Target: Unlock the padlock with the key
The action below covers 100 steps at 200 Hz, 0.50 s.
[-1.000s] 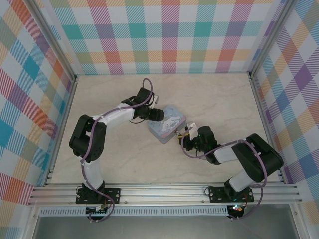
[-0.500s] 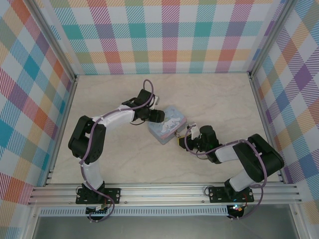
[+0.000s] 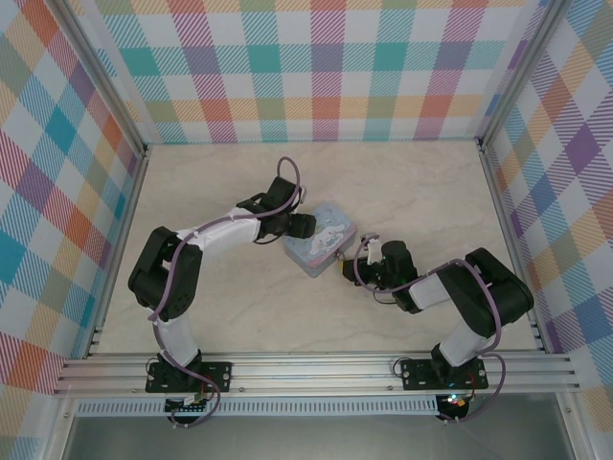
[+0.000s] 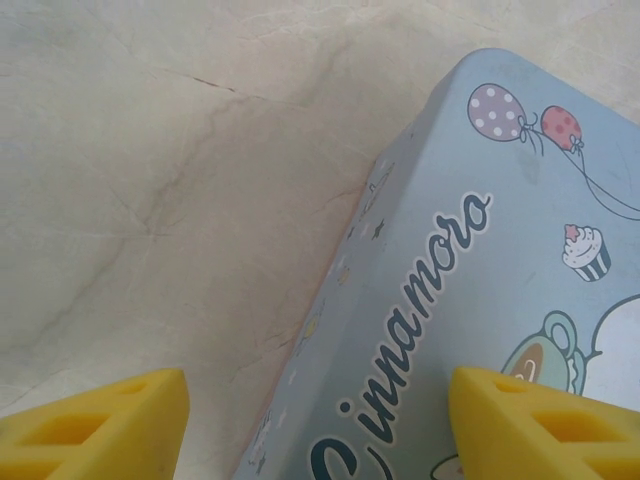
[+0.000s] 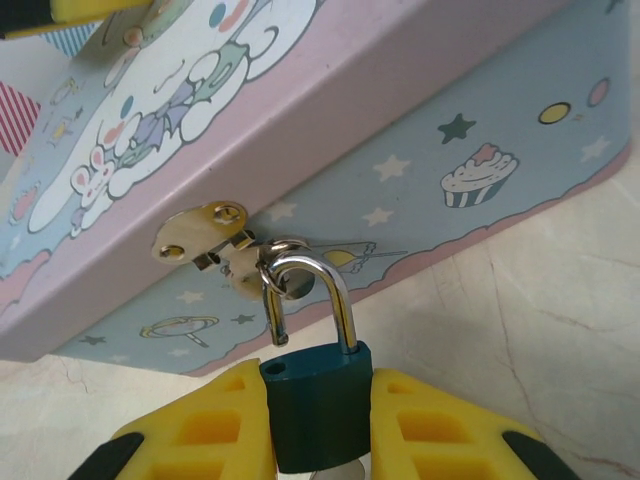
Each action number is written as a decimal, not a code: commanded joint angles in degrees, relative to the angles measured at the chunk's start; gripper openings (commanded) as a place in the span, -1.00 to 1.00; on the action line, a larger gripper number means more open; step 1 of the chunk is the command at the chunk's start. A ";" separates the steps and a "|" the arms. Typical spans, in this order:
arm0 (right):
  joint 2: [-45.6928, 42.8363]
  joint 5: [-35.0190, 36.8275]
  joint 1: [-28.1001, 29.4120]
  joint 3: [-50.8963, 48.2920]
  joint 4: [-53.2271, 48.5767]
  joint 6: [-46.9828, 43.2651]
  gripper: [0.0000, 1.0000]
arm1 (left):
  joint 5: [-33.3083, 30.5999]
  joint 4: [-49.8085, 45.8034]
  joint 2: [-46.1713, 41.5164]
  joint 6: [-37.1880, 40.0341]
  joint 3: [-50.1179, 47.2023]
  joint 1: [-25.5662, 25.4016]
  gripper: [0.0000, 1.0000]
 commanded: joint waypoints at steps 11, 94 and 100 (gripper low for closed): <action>0.64 1.72 -0.32 1.28 4.43 2.59 -1.00 | -5.37 -7.59 0.67 0.34 -3.18 -0.40 0.38; 0.46 0.25 -0.84 3.81 2.15 6.17 -1.00 | -7.98 -7.35 -0.47 -0.43 -4.81 -1.55 0.39; 0.37 0.36 -0.93 4.02 1.76 6.68 -1.00 | -8.29 -7.42 -0.56 -0.50 -4.96 -1.70 0.39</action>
